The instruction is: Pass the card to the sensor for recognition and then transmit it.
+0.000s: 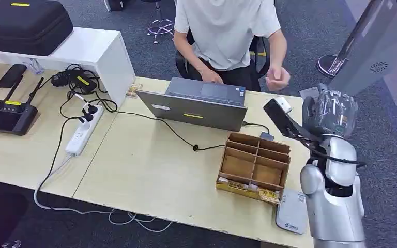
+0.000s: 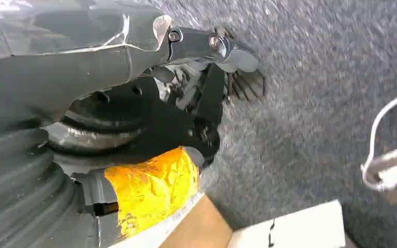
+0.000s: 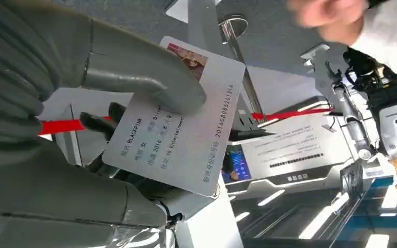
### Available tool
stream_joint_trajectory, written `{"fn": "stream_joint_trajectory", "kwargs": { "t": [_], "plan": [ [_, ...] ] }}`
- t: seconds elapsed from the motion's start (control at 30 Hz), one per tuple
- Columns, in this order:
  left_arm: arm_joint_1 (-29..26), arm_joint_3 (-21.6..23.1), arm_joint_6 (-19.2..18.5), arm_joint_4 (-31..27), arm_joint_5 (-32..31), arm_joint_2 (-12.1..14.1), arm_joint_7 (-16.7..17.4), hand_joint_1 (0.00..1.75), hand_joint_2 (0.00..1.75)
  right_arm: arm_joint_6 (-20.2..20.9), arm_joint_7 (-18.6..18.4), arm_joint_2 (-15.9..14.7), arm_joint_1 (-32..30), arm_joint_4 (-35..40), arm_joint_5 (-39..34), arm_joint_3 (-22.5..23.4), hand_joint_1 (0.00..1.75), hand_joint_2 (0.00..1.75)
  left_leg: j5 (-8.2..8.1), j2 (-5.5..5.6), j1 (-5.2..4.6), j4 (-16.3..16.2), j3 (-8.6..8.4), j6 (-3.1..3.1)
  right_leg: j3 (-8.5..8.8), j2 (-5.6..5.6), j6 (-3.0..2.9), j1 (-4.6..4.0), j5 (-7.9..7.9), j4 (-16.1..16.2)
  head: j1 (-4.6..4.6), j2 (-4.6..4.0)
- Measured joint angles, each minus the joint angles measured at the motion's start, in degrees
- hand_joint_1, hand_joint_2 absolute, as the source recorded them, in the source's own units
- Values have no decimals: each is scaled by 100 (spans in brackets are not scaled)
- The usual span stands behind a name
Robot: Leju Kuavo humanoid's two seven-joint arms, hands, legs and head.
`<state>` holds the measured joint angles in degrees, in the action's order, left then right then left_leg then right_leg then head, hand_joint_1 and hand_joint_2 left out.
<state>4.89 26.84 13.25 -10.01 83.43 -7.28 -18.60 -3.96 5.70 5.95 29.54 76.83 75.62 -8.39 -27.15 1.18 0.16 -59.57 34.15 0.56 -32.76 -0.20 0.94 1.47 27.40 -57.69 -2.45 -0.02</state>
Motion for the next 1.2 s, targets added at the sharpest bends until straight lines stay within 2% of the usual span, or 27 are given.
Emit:
{"fn": "stream_joint_trajectory", "kwargs": {
  "t": [0.17, 0.4, 0.77, 1.03, 1.2],
  "plan": [
    [1, 0, 83, 2, 52, -11, 0, 0, 175, -57, 9, 0, -267, 293, -136, 2, 175, 175, 0, 0, 0, 0, 1, 0, -3, -1, 0, 0, 0, 1, 0, 0],
    [-1, 0, 131, 2, 197, -31, -26, 0, 175, -160, 297, -2, -980, 1176, -555, 186, 175, 175, -2, 0, 0, 0, 6, -1, -9, 0, 2, 0, 2, 2, 0, 0],
    [-6, -101, 24, 2, 413, -85, -118, 0, 175, -491, 859, -68, -2561, 2533, -734, 728, 175, 175, -9, 1, 0, 1, 13, -5, -13, 0, 1, 0, 6, 3, 0, 0],
    [-7, -184, -15, 2, 446, -109, -170, 0, 175, -570, 990, -48, -3151, 2664, -793, 1073, 175, 175, -9, 2, 0, 1, 13, -5, -12, -5, -2, 0, 9, 3, 0, 0],
    [-7, -190, -66, 2, 426, -111, -184, 0, 175, -699, 1217, 78, -3423, 2204, -673, 1442, 175, 175, -9, 0, 0, 2, 15, -5, -13, 0, -2, 0, 9, 3, -2, 0]
  ]
}}
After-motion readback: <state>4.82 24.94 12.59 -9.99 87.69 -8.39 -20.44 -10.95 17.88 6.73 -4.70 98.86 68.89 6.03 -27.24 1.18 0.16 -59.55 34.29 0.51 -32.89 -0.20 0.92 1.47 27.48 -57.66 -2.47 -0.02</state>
